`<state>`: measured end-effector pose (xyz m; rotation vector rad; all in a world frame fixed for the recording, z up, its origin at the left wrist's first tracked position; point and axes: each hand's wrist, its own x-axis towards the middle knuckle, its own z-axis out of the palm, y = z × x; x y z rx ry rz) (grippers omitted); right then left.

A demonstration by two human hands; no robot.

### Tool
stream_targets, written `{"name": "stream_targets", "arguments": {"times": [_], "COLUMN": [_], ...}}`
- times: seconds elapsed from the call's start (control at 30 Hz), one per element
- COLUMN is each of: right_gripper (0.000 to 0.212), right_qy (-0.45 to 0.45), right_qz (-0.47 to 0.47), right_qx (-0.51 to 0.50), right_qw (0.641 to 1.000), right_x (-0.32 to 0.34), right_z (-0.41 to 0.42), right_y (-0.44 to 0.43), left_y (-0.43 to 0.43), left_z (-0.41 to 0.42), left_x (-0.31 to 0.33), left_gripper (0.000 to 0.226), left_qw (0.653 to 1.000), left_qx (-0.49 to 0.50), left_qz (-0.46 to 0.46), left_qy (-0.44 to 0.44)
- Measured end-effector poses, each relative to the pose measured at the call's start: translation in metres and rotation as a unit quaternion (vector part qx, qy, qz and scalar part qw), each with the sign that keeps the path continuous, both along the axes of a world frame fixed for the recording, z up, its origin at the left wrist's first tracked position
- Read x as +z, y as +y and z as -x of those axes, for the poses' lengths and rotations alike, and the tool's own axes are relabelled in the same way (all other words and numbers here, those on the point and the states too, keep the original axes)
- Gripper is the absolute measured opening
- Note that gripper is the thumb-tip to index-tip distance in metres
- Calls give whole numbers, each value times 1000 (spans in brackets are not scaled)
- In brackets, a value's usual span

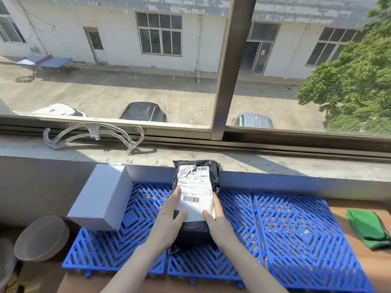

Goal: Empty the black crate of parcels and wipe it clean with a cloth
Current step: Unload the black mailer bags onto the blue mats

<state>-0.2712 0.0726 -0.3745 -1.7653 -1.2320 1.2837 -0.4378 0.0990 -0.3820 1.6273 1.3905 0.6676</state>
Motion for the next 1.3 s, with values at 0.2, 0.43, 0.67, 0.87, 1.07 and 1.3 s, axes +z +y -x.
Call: {"name": "stream_targets", "arguments": {"times": [0.2, 0.43, 0.67, 0.87, 1.07, 1.3], "right_gripper": [70, 63, 54, 44, 31, 29], "right_qy": [-31, -96, -106, -144, -192, -228], "right_qz": [-38, -144, -222, -252, -245, -169], "right_qx": [5, -26, -97, -185, -268, -321], "right_qw": [999, 985, 964, 939, 912, 904], "right_x": [7, 46, 101, 127, 134, 117], "right_z": [-9, -40, -105, -188, -280, -361], "right_y": [-5, -24, -72, -135, -215, -300], "left_y": [-1, -14, -49, -101, -170, -241], "left_z": [-1, -36, -121, -208, -307, -398], "left_x": [4, 37, 85, 116, 131, 111], "left_gripper": [71, 60, 55, 49, 44, 49], "left_qw": [998, 979, 964, 952, 932, 913], "left_qx": [7, 92, -13, -89, -201, -307], "left_qz": [-45, -168, -266, -288, -287, -265], "left_qy": [46, 71, -5, -57, -90, -44]}}
